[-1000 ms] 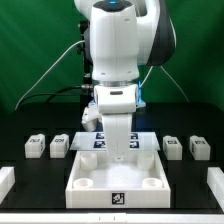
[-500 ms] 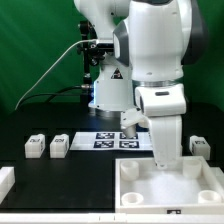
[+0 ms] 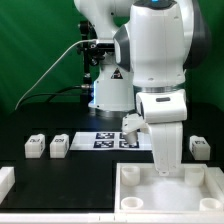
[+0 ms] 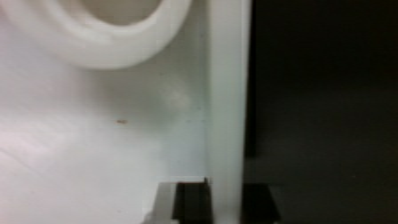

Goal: Assemble one leg

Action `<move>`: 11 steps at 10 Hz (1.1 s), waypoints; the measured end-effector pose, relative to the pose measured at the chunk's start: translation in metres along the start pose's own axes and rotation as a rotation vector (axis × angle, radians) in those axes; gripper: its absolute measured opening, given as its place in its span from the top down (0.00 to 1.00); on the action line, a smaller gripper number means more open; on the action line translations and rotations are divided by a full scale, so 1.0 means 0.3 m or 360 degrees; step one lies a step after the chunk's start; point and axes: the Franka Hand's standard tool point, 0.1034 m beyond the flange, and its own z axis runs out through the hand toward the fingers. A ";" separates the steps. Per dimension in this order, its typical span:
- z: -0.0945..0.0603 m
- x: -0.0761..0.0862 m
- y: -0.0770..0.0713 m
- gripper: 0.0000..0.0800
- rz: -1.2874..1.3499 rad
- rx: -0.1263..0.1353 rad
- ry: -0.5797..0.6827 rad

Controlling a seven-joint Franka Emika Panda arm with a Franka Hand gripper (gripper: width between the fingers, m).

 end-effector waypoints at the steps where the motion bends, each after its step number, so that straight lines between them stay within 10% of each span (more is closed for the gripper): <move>1: 0.000 0.000 0.000 0.93 0.0001 0.0000 0.0000; 4: 0.000 -0.003 0.000 0.63 0.0006 0.0000 0.0000; 6: 0.000 -0.004 0.000 0.26 0.0007 0.0000 -0.0001; 11: 0.000 -0.007 0.001 0.19 0.0009 0.0000 -0.0001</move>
Offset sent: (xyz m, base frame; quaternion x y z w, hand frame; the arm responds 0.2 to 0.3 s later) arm 0.0000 0.0000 0.0000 0.0000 0.0000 0.0000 1.0000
